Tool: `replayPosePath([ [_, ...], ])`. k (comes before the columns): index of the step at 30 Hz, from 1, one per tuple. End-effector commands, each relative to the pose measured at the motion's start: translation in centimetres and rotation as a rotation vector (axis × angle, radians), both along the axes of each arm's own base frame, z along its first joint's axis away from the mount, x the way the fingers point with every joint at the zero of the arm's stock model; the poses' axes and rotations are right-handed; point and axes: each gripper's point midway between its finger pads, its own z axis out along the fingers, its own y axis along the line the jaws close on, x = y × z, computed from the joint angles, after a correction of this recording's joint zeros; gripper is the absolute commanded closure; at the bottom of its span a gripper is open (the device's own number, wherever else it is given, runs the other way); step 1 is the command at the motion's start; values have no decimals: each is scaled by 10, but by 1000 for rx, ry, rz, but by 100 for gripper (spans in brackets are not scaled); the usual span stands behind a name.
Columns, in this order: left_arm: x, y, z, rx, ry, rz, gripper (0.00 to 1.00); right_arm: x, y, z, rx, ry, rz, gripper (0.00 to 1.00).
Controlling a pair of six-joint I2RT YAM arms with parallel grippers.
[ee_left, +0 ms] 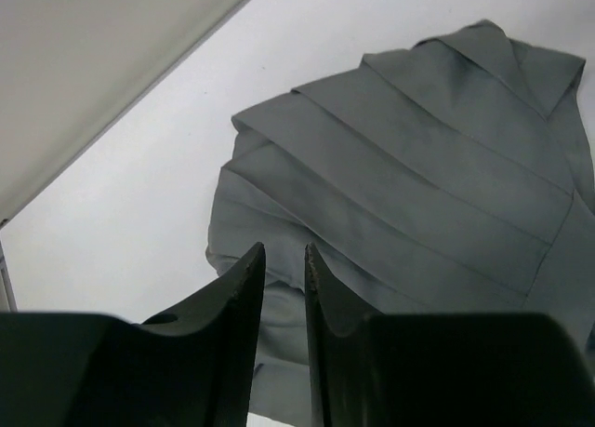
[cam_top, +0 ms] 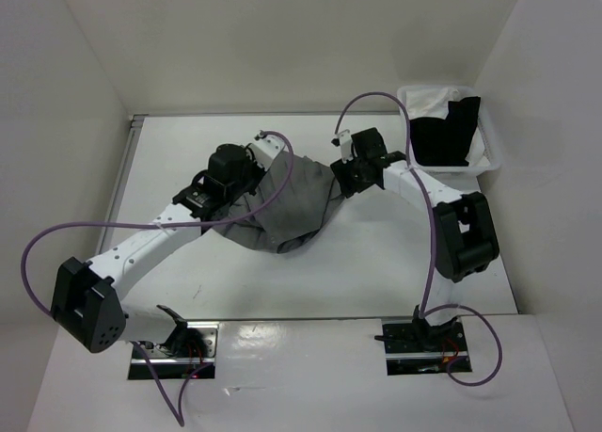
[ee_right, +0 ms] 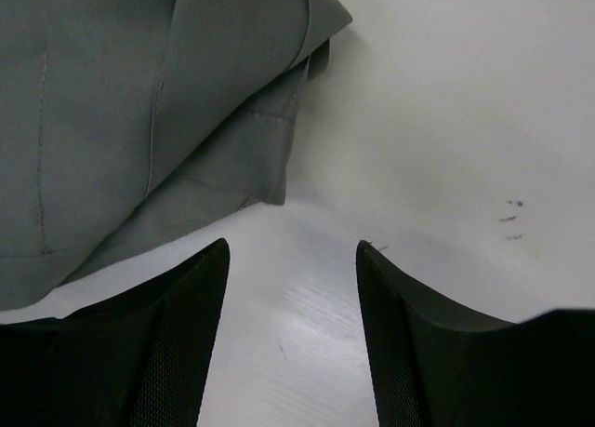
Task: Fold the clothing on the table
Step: Flatten the skirt out
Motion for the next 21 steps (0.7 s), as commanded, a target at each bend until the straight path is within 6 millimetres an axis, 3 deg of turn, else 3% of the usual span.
replayPosePath([
  [1, -5, -3, 1, 11, -9, -25, 68, 28, 17, 14, 34, -75, 26, 40],
  [7, -11, 3, -7, 45, 19, -18, 65, 36, 24, -8, 32, -32, 48, 42],
  [11, -14, 3, -17, 52, 38, -27, 65, 44, 30, -12, 41, -28, 70, 49],
  [14, -15, 5, -19, 66, 44, -31, 65, 48, 32, -17, 37, -15, 70, 65],
  [15, -15, 5, -19, 66, 44, -31, 64, 48, 32, -17, 37, -15, 70, 79],
  [18, -15, 5, -19, 66, 44, -31, 64, 51, 33, -11, 34, -25, 77, 100],
  [19, -17, 4, -21, 68, 55, -39, 63, 51, 33, -11, 34, -25, 77, 100],
  [21, -18, 5, -23, 73, 62, -39, 63, 47, 33, 9, 51, -48, 84, 100],
])
